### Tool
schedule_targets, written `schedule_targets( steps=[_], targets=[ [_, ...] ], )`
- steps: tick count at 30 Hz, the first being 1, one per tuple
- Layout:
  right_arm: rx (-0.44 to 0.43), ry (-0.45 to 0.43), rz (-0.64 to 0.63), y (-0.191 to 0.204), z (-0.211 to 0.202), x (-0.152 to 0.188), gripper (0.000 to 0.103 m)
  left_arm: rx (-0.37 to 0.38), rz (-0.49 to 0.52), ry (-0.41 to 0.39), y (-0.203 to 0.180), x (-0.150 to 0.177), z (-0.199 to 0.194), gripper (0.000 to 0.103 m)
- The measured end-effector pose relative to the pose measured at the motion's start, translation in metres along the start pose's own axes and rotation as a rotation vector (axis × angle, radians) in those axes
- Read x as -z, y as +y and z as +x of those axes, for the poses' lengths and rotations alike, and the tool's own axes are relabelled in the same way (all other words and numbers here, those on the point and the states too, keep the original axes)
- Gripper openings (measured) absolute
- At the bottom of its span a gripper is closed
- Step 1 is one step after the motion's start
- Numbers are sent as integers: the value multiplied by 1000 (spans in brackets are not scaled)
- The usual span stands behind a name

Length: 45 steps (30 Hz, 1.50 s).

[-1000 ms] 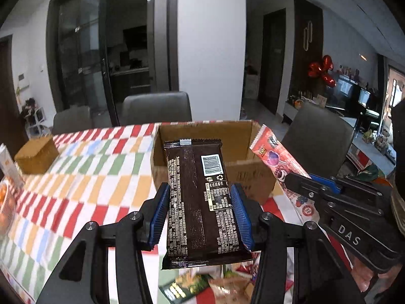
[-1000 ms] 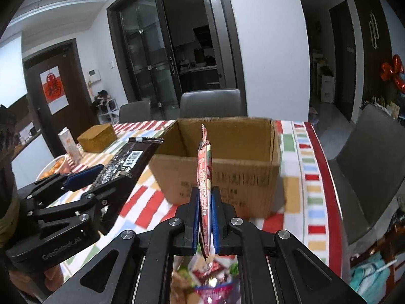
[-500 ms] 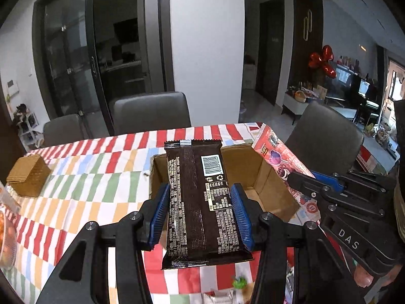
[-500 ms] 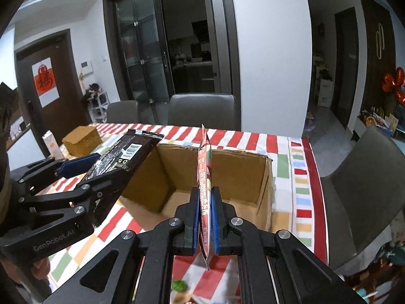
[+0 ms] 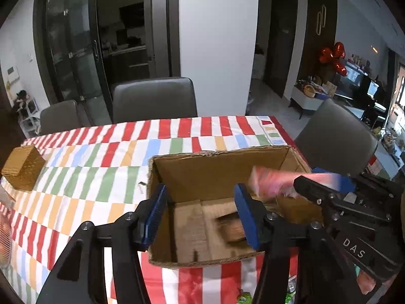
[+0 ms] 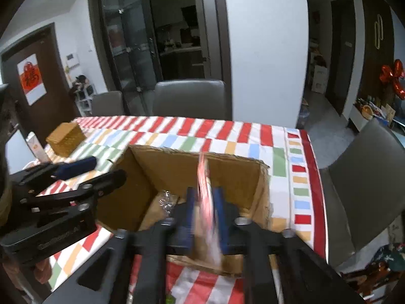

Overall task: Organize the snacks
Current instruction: 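Carry the chocolate bar into the box with the left tool while the right tool drops the pink stick in, then move both open tools back from the box to the snack pile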

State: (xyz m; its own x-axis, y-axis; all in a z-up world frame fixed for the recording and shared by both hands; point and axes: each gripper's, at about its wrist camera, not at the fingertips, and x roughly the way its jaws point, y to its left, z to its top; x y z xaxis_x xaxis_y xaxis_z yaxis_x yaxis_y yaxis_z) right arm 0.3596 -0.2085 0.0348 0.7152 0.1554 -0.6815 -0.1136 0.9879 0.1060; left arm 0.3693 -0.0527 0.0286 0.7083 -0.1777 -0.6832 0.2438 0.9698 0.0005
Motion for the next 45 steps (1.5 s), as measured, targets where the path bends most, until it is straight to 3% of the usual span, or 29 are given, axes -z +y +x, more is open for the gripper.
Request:
schedule_targets(
  steps=[1,4,19,28,45],
  targets=[
    [2,0,4,-1,-1,1,37,-7,1,-1,1,2,-3,59],
    [-6,-5,-7,1,-9,8,37,-22,8,-20,1,10,-17,66],
    [-28,-127,-74,26,-92,71,47,-47,4,-125,-11,72,-107,75],
    [-65,-145,-75,30,-126,112,50,-38,41,-143,-30,111,-136,77],
    [-89,-10,-84,27,-125,191,50,10,57,-11,-49,193,-129,79]
  ],
)
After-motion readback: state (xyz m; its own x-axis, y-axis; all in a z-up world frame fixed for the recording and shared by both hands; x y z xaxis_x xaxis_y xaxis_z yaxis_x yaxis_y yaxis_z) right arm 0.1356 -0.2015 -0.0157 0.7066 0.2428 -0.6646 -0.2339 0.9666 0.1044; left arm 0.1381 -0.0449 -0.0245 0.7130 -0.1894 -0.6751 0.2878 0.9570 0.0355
